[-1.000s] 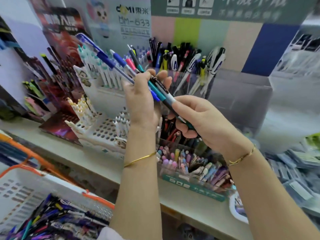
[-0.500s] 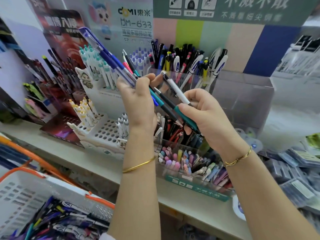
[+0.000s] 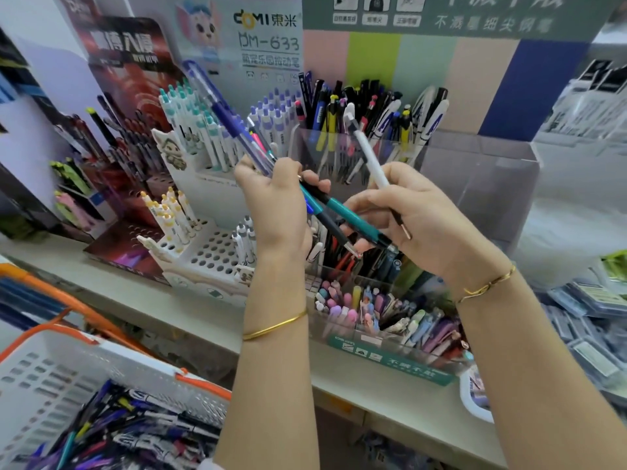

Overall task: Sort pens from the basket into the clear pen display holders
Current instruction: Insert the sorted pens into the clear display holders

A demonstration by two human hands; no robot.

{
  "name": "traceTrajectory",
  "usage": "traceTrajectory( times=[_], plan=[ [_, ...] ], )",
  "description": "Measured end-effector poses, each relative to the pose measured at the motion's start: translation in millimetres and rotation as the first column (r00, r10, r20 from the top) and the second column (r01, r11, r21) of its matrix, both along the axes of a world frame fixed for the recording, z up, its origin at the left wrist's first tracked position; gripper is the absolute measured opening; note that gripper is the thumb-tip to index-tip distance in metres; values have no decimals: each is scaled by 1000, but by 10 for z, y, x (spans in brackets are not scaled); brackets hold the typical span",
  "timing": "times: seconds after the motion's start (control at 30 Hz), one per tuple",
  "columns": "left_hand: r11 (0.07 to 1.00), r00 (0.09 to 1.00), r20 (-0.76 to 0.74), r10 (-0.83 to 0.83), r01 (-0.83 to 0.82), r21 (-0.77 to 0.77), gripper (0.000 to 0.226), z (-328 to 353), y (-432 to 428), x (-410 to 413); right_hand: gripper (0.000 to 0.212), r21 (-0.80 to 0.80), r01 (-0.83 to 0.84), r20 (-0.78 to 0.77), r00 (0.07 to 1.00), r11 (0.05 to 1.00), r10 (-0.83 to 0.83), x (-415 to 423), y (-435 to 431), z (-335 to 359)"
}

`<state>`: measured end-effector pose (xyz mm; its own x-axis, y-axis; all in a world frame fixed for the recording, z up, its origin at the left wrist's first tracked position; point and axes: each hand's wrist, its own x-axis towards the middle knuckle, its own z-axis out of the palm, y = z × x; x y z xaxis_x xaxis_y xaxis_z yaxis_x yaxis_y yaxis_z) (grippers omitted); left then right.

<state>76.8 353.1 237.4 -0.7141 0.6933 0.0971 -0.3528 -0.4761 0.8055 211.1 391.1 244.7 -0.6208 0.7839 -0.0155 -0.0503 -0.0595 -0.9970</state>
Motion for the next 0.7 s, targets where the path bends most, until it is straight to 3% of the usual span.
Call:
traceTrajectory(
  times=[0.17, 0.23, 0.33, 0.5, 0.6, 0.7],
  plan=[
    [999, 984, 175, -17, 10, 40, 26, -2, -21, -107, 31, 209, 27, 36, 999, 977, -35, -8, 89, -200],
    [998, 977, 211, -37, 26, 53, 22, 6, -33, -123, 21, 275, -43, -50, 997, 961, 59, -66, 46, -303],
    [996, 959, 276, -72, 56, 68, 20, 0, -52, -142, 35, 409, -143, -140, 966, 901, 216, -170, -25, -347],
    [988, 918, 370, -143, 110, 109, 12, -23, -130, -178, 18, 625, -31, -187, 964, 780, 188, -290, -7, -345],
    [988, 919, 364, -150, 125, 92, 15, -44, -200, -206, 25, 559, 39, -269, 953, 828, 137, -271, -26, -329],
    [987, 934, 317, -162, 149, 64, 12, -125, -239, -246, 14, 368, 53, -349, 933, 928, 85, -291, -56, -312]
  ],
)
